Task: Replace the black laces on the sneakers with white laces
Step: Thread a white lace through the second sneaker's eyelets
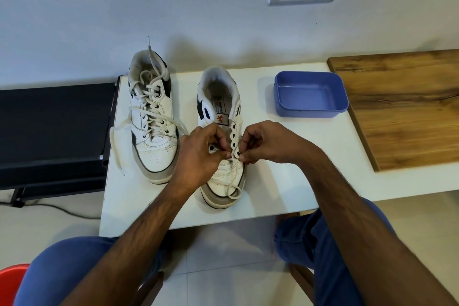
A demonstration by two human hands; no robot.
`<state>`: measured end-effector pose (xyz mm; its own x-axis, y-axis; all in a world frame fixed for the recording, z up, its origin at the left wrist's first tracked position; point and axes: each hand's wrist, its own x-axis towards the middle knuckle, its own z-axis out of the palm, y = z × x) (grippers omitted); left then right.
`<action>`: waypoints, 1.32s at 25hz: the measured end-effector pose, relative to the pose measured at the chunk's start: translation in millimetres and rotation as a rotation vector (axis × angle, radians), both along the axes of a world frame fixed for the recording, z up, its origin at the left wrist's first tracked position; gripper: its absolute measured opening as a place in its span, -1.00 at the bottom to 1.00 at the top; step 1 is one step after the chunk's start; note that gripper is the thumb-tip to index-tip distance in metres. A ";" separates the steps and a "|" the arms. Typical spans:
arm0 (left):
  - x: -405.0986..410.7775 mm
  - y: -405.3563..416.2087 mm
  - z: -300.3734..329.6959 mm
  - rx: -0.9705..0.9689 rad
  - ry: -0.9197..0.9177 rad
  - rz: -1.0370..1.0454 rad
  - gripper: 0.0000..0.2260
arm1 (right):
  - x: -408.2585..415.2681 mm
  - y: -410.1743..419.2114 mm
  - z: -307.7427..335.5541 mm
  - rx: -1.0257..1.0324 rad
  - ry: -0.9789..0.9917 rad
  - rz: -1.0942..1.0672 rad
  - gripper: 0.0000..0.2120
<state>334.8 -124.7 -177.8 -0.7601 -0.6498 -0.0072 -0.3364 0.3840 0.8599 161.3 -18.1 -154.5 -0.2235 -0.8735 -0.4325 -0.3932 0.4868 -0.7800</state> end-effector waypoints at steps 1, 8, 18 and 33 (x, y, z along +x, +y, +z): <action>0.2 0.1 -0.8 0.003 0.009 0.007 -0.73 | 2.0 -0.3 1.8 0.016 0.018 -0.001 -0.78; 3.3 -11.1 1.5 -0.051 -0.025 -0.139 -0.76 | 6.0 -2.2 4.1 0.012 -0.017 -0.085 -0.92; 4.4 -13.1 3.2 -0.018 -0.077 -0.152 -0.63 | -2.3 5.8 11.1 0.021 -0.217 -0.065 -0.86; -1.0 -11.8 0.8 0.078 -0.130 -0.109 -0.60 | 6.5 -0.4 15.6 0.063 0.051 -0.038 -0.97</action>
